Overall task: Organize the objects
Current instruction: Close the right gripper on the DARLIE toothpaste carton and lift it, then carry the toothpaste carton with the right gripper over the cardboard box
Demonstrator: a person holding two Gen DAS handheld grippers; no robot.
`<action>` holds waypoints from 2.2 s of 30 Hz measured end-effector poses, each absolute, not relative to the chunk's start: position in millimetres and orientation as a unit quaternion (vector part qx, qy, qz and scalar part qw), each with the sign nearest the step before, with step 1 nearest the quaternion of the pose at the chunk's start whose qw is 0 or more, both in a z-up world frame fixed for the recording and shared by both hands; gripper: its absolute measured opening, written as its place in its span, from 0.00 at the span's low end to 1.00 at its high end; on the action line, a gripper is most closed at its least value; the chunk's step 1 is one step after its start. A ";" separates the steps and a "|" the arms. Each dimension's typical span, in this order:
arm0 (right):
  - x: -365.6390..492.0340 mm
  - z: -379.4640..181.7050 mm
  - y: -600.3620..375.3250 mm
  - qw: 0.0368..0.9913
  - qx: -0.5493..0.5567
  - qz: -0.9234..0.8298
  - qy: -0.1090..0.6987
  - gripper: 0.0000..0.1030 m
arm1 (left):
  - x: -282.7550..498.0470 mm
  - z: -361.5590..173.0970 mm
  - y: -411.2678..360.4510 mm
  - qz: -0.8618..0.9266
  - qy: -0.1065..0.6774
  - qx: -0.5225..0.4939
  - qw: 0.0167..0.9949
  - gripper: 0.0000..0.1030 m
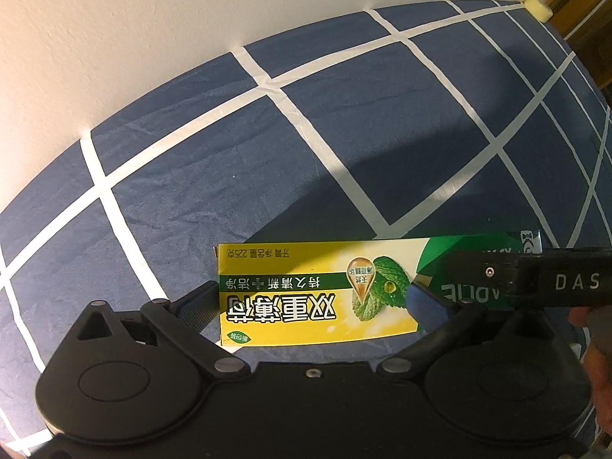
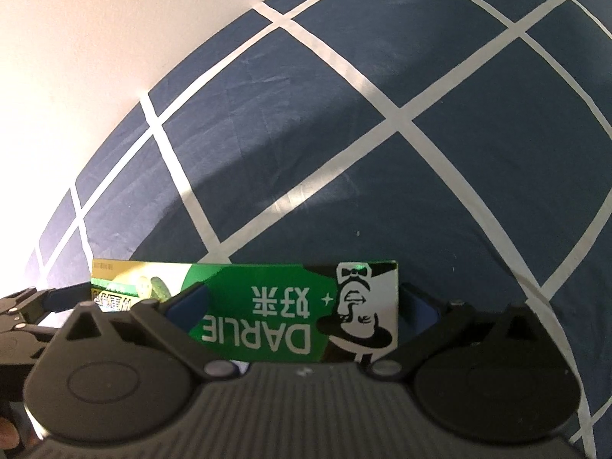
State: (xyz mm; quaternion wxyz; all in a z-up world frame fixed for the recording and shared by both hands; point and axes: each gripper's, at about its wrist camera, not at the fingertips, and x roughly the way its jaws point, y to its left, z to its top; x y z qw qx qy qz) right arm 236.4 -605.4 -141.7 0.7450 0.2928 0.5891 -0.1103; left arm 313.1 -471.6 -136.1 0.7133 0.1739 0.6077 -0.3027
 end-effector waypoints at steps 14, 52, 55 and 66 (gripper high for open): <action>220.0 -118.0 -617.9 0.765 0.284 -0.098 0.570 1.00 | 298.8 -106.6 -468.9 -0.302 0.588 0.174 0.730 0.99; 129.1 3.5 -425.3 0.816 0.176 0.084 0.544 1.00 | 180.3 26.3 -252.3 -0.156 0.539 0.089 0.823 0.99; 121.5 9.2 -399.8 0.815 0.163 0.102 0.547 1.00 | 172.4 30.6 -225.8 -0.140 0.539 0.079 0.827 0.99; 102.4 17.2 -296.0 0.807 0.118 0.157 0.557 1.00 | 144.7 30.0 -120.4 -0.082 0.543 0.041 0.835 0.99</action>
